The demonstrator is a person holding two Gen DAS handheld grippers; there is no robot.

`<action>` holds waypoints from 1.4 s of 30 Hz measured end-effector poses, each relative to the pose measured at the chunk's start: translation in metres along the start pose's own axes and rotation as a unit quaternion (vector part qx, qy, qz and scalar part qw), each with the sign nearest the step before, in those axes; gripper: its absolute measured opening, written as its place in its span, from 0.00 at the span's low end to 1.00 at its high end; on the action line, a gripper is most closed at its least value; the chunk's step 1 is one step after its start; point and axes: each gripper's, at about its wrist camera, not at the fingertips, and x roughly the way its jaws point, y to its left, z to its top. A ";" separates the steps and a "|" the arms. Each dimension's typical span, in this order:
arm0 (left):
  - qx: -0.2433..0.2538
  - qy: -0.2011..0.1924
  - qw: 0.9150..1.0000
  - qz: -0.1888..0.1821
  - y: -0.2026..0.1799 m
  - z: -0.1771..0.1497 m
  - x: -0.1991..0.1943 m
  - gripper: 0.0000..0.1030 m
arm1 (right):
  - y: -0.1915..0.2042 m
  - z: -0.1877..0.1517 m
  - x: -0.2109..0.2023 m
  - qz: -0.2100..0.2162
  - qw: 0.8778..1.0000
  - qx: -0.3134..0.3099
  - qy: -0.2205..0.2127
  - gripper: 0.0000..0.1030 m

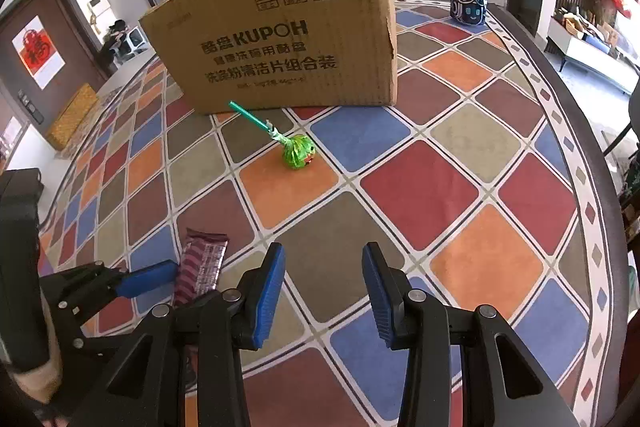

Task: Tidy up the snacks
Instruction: 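Move both tools back down toward the striped bar and lollipop, then grasp the striped purple bar with the left tool while the right tool grasps the green lollipop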

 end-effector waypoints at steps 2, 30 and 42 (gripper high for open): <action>-0.002 -0.005 1.000 -0.006 0.002 0.000 -0.001 0.38 | 0.001 0.000 0.001 0.001 1.000 0.000 0.001 0.40; -0.046 -0.061 0.997 -0.010 0.054 0.045 -0.002 0.34 | 0.022 0.042 0.039 -0.001 1.000 -0.023 0.003 0.40; -0.055 -0.070 0.996 -0.007 0.067 0.064 0.006 0.34 | 0.026 0.062 0.064 -0.008 0.999 -0.028 0.014 0.40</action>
